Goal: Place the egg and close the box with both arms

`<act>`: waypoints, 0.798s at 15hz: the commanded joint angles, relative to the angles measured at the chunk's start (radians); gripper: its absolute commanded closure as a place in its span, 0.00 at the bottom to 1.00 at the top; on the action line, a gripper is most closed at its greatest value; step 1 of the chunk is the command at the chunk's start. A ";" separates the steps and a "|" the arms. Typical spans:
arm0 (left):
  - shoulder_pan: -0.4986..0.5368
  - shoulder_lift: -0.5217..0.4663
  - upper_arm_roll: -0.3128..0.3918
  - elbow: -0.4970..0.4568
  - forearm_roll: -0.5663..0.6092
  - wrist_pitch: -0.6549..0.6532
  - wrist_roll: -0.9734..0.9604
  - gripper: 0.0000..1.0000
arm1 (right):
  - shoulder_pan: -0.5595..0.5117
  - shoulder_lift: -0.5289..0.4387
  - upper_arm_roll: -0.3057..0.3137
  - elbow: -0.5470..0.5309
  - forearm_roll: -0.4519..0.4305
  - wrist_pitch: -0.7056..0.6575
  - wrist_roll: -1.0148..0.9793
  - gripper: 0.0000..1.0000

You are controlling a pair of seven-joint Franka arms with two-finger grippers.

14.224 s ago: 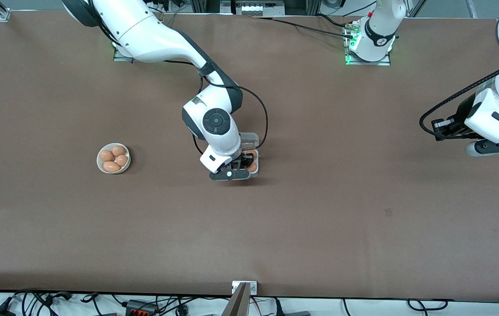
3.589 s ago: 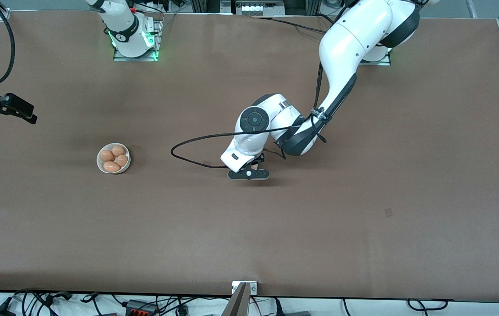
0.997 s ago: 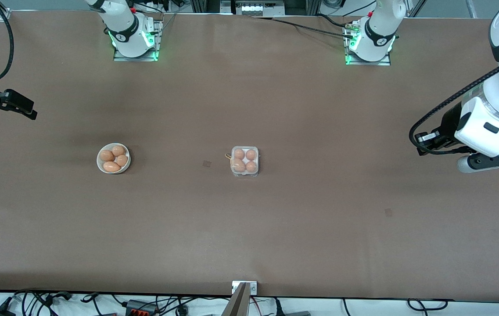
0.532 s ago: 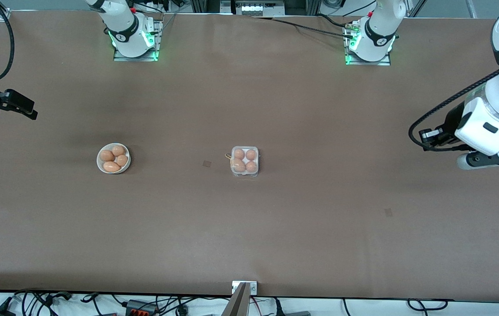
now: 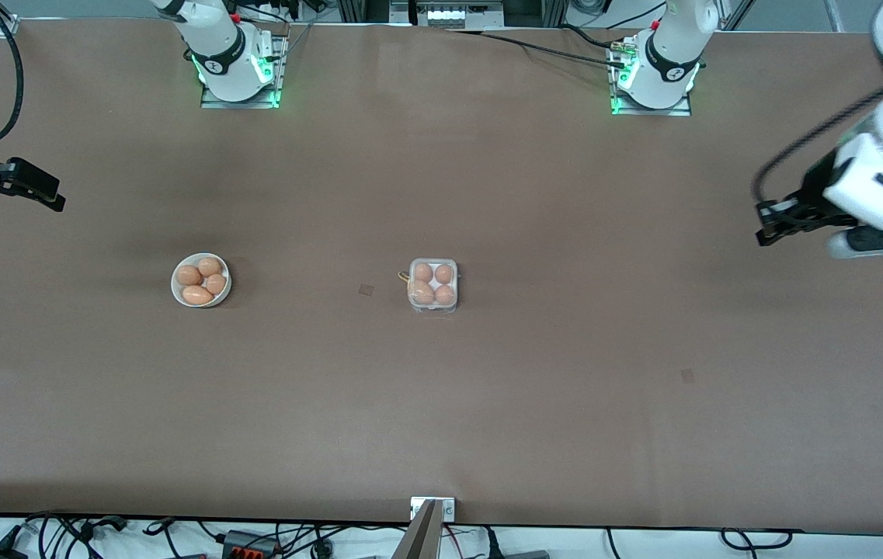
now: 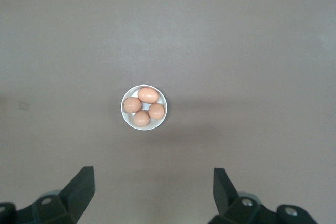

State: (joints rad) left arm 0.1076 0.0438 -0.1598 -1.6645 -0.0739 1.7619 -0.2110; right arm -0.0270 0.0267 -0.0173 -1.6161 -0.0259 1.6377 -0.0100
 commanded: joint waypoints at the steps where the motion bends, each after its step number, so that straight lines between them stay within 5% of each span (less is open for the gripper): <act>1: -0.068 -0.016 0.083 -0.031 -0.026 0.024 0.021 0.11 | -0.019 -0.019 0.020 -0.018 0.009 -0.006 -0.010 0.00; 2: -0.065 -0.013 0.088 -0.028 -0.024 -0.002 0.027 0.00 | -0.021 -0.018 0.020 -0.018 0.009 -0.006 -0.012 0.00; 12: -0.066 -0.001 0.074 0.026 0.038 -0.128 0.044 0.00 | -0.019 -0.019 0.020 -0.018 0.017 -0.016 -0.007 0.00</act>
State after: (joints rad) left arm 0.0509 0.0448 -0.0907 -1.6605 -0.0701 1.6704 -0.1962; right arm -0.0299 0.0271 -0.0131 -1.6166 -0.0252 1.6274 -0.0100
